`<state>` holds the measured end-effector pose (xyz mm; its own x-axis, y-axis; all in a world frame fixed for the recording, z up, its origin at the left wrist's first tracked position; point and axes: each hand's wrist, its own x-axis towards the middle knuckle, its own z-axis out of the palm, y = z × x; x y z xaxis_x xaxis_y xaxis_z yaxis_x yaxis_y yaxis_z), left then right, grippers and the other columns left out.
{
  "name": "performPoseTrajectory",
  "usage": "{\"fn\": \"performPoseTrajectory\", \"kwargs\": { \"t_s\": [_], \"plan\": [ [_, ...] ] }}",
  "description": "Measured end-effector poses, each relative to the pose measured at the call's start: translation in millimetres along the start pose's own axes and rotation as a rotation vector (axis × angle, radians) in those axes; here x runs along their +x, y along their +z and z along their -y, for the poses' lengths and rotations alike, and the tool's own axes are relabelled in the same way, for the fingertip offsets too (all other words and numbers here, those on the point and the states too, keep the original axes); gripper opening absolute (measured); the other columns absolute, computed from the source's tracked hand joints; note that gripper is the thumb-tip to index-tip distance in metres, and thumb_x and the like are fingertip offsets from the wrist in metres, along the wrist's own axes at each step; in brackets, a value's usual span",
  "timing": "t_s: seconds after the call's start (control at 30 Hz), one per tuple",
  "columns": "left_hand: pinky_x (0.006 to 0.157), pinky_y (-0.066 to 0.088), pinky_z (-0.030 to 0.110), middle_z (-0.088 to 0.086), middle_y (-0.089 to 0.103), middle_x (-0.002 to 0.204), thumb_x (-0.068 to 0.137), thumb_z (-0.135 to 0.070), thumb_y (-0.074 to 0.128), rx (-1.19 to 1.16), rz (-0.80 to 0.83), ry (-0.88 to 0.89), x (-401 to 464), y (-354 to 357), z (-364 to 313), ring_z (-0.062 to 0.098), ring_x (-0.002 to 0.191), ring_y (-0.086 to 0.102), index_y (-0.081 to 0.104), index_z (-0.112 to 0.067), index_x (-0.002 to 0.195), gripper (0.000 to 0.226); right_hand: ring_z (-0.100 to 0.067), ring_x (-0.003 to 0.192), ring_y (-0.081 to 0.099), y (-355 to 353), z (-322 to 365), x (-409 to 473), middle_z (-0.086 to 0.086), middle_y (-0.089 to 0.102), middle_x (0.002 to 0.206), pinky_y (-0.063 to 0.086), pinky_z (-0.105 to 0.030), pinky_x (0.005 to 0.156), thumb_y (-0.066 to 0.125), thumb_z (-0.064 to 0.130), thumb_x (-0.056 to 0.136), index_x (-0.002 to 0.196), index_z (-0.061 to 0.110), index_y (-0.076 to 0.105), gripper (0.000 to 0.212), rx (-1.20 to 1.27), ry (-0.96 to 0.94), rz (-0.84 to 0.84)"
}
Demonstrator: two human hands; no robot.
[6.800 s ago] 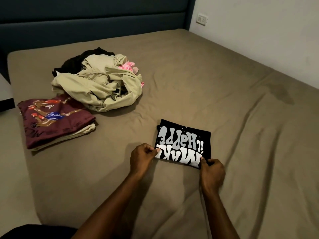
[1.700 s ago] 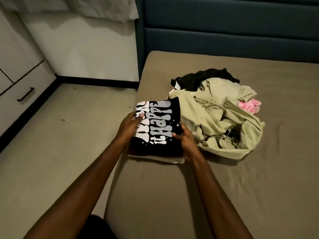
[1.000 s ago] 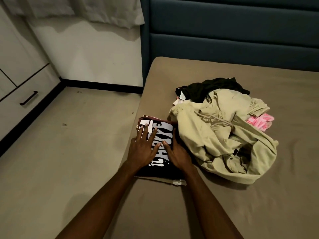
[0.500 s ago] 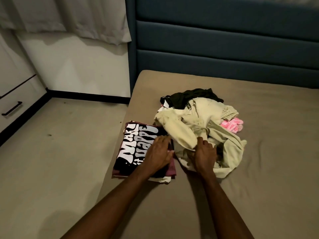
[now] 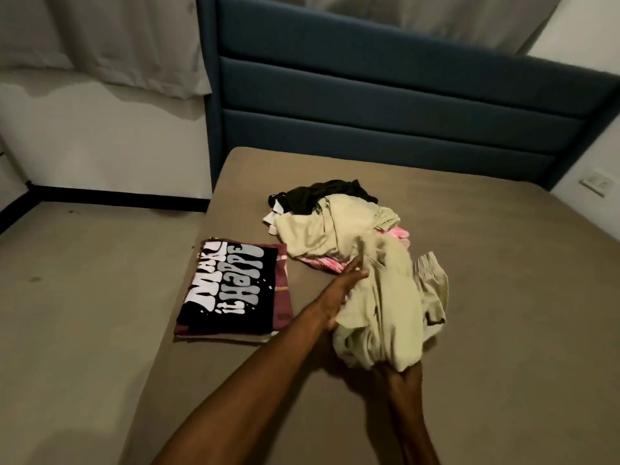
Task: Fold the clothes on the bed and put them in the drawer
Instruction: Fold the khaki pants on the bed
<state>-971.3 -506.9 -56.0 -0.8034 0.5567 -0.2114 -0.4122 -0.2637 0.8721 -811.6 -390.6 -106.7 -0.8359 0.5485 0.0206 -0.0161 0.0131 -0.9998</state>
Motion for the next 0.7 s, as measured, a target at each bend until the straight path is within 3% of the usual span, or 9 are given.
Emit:
{"fn": "performPoseTrajectory", "kwargs": {
  "t_s": [0.07, 0.13, 0.17, 0.23, 0.33, 0.4, 0.5, 0.63, 0.7],
  "plan": [
    [0.1, 0.047, 0.026, -0.005, 0.069, 0.131, 0.089, 0.003, 0.058, 0.132, 0.109, -0.005, -23.3, -9.9, 21.3, 0.011, 0.124, 0.061, 0.055, -0.027, 0.141, 0.06, -0.028, 0.121, 0.063, -33.3, -33.2, -19.5, -0.002, 0.068, 0.123, 0.053, -0.016, 0.086, 0.068, 0.001, 0.09, 0.119, 0.029, 0.061, 0.042, -0.054, 0.17, 0.127],
    [0.097, 0.046, 0.039, 0.019, 0.068, 0.128, 0.08, 0.021, 0.055, 0.296, 0.193, -0.006, -52.5, -27.4, 51.3, 0.023, 0.116, 0.064, 0.063, -0.02, 0.132, 0.067, -0.033, 0.122, 0.064, -60.9, -57.3, -35.3, -0.021, 0.063, 0.137, 0.056, -0.037, 0.098, 0.058, -0.011, 0.095, 0.124, 0.022, 0.066, 0.045, -0.004, 0.338, 0.179],
    [0.097, 0.046, 0.044, 0.021, 0.069, 0.124, 0.078, 0.022, 0.057, 0.349, 0.215, -0.014, -67.1, -36.6, 65.5, 0.025, 0.114, 0.064, 0.069, -0.021, 0.124, 0.064, -0.033, 0.125, 0.063, -65.7, -58.8, -41.0, -0.022, 0.058, 0.143, 0.052, -0.047, 0.104, 0.056, -0.01, 0.096, 0.131, 0.019, 0.065, 0.046, 0.113, 0.402, 0.143],
    [0.089, 0.046, 0.042, 0.018, 0.071, 0.111, 0.076, 0.014, 0.058, 0.422, 0.254, -0.049, -96.2, -47.5, 85.8, 0.026, 0.105, 0.064, 0.077, -0.022, 0.106, 0.051, -0.027, 0.127, 0.063, -72.6, -56.1, -46.3, -0.015, 0.059, 0.146, 0.052, -0.041, 0.106, 0.066, -0.002, 0.089, 0.136, 0.016, 0.065, 0.051, 0.411, 0.463, 0.029],
    [0.083, 0.051, 0.034, 0.022, 0.072, 0.101, 0.073, 0.003, 0.054, 0.42, 0.24, -0.102, -131.8, -53.2, 96.8, 0.026, 0.097, 0.066, 0.08, -0.015, 0.088, 0.036, -0.028, 0.118, 0.068, -82.0, -45.1, -59.2, -0.013, 0.066, 0.137, 0.059, -0.038, 0.094, 0.099, 0.014, 0.044, 0.126, 0.01, 0.074, 0.085, 0.782, 0.553, -0.086],
    [0.082, 0.054, 0.033, 0.023, 0.072, 0.091, 0.068, -0.002, 0.051, 0.364, 0.226, -0.13, -150.4, -43.3, 95.7, 0.026, 0.088, 0.069, 0.076, -0.006, 0.083, 0.029, -0.034, 0.134, 0.056, -89.2, -38.3, -69.8, -0.014, 0.061, 0.144, 0.044, -0.047, 0.114, 0.093, 0.023, 0.06, 0.144, 0.012, 0.06, 0.091, 0.951, 0.584, -0.13],
    [0.074, 0.052, 0.038, 0.021, 0.07, 0.081, 0.069, 0.0, 0.047, 0.228, 0.124, -0.202, -169.2, -28.0, 104.4, 0.032, 0.076, 0.069, 0.058, 0.001, 0.092, 0.025, -0.037, 0.146, 0.043, -90.4, -24.6, -72.8, -0.014, 0.051, 0.154, 0.023, -0.055, 0.125, 0.073, 0.046, 0.092, 0.152, 0.016, 0.05, 0.071, 0.958, 0.649, -0.028],
    [0.076, 0.047, 0.039, 0.02, 0.073, 0.093, 0.085, -0.019, 0.048, 0.322, 0.039, -0.261, -197.6, -18.3, 128.9, 0.034, 0.084, 0.069, 0.053, -0.029, 0.135, 0.051, -0.038, 0.13, 0.059, -83.0, -19.6, -80.1, -0.021, 0.061, 0.142, 0.058, -0.05, 0.096, 0.083, 0.007, 0.078, 0.146, 0.007, 0.055, 0.073, 0.671, 0.681, 0.228],
    [0.08, 0.046, 0.034, 0.015, 0.076, 0.096, 0.086, -0.028, 0.05, 0.289, 0.013, -0.248, -215.7, -13.9, 142.4, 0.028, 0.087, 0.071, 0.055, -0.037, 0.139, 0.054, -0.04, 0.127, 0.061, -79.4, -22.7, -81.9, -0.023, 0.063, 0.137, 0.059, -0.047, 0.095, 0.088, -0.002, 0.063, 0.145, 0.006, 0.054, 0.089, 0.415, 0.57, 0.28]
  ]
}}
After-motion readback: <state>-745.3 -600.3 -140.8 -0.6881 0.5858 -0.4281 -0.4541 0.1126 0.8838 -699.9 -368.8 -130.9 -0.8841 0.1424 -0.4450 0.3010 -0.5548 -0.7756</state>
